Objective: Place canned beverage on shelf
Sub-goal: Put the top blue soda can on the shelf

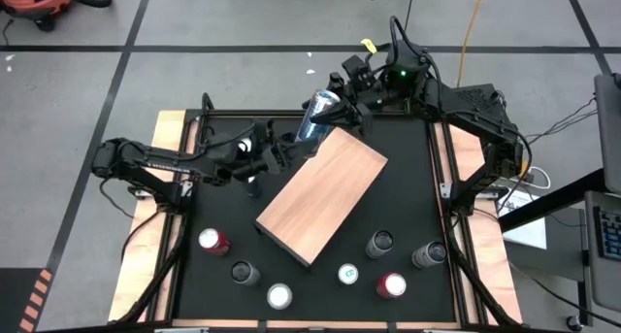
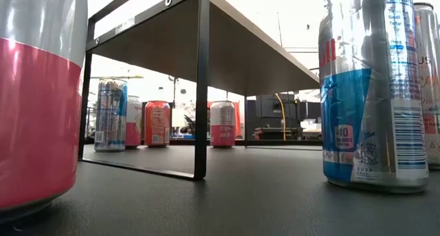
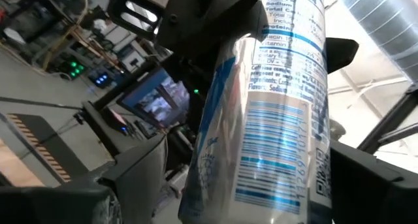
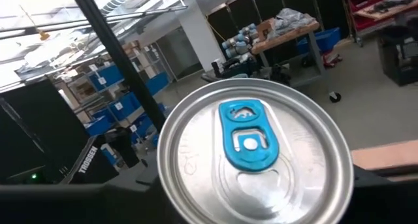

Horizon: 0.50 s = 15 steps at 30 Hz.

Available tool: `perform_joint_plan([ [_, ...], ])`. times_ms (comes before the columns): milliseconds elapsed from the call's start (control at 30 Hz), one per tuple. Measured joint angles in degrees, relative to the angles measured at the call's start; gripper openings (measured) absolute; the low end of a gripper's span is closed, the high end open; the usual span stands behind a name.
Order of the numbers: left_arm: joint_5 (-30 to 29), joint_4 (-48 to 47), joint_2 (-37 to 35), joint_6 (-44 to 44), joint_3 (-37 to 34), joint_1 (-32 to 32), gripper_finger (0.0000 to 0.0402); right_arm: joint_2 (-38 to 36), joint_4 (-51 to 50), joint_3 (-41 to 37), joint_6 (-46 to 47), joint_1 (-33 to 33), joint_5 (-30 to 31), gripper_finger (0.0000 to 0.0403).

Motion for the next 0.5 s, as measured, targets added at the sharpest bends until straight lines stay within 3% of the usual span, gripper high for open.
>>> perform_joint_plan([
  [500, -0.9, -0.2, 0.1, 2.5, -0.1, 0.1, 0.0399, -0.2, -2.0, 0.2, 3.3, -0.1, -0.3, 0.0209],
])
